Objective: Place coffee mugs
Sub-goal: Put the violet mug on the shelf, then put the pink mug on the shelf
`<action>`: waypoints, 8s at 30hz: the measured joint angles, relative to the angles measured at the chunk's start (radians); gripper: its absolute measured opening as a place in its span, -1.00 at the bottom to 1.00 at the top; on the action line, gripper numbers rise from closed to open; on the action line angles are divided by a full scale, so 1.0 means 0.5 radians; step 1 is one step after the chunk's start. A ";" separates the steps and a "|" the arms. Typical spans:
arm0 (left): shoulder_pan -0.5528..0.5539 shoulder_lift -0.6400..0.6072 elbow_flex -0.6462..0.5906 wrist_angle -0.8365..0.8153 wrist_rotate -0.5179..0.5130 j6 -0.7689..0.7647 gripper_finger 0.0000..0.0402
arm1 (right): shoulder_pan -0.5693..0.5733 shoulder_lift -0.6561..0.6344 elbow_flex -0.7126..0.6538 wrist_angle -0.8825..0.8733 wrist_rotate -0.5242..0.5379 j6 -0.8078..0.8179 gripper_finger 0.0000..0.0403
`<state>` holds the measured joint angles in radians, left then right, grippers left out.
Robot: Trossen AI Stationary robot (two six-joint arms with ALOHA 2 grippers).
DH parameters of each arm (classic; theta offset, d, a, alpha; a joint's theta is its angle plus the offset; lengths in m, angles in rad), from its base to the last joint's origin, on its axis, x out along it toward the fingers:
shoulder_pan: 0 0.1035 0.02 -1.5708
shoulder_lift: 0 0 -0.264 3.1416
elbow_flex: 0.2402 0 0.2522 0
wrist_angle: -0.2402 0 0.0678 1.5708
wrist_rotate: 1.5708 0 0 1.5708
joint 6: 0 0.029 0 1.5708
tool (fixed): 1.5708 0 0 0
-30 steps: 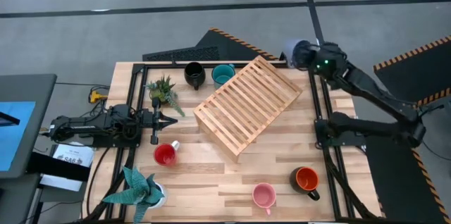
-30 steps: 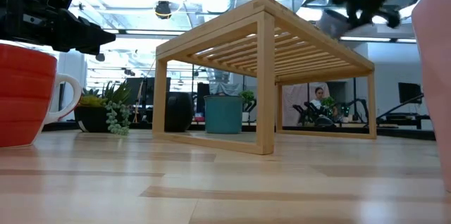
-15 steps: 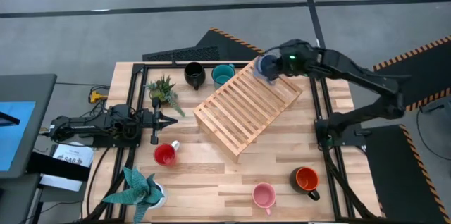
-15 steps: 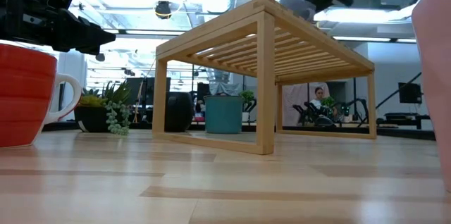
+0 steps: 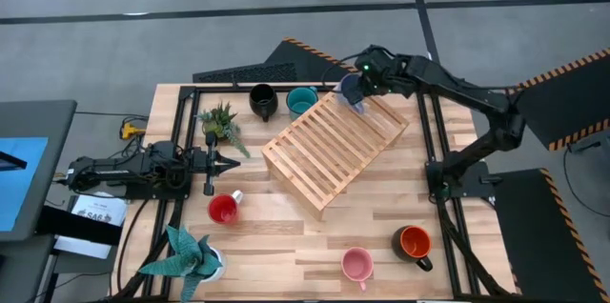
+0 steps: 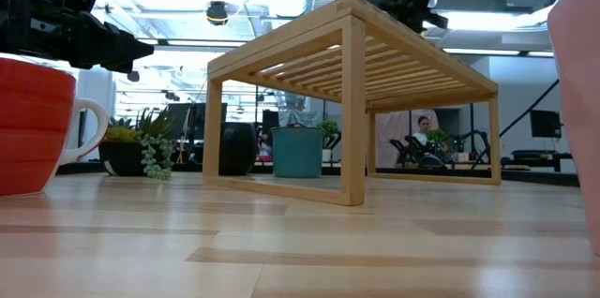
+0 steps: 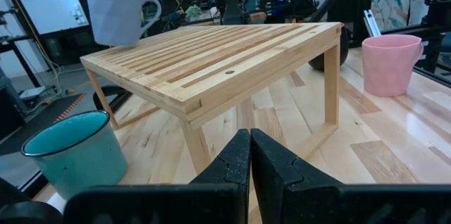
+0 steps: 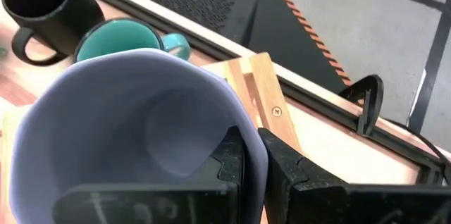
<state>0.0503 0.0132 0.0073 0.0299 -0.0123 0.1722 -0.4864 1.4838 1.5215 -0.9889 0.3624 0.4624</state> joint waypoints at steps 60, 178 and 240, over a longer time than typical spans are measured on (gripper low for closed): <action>0.000 0.000 -0.001 0.001 0.001 0.000 -1.00 | -0.040 0.001 0.325 -0.118 -0.093 -0.065 0.19; 0.000 0.000 0.000 0.001 0.001 0.000 -1.00 | 2.244 0.675 -0.277 0.156 -0.720 1.017 0.19; 0.000 0.000 0.000 0.001 0.001 0.000 -1.00 | 0.623 -0.209 0.640 -1.170 -0.111 0.318 -0.80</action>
<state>0.0502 0.0132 0.0074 0.0303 -0.0116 0.1722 -0.1747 1.3791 1.8413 -1.5740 0.3067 0.6214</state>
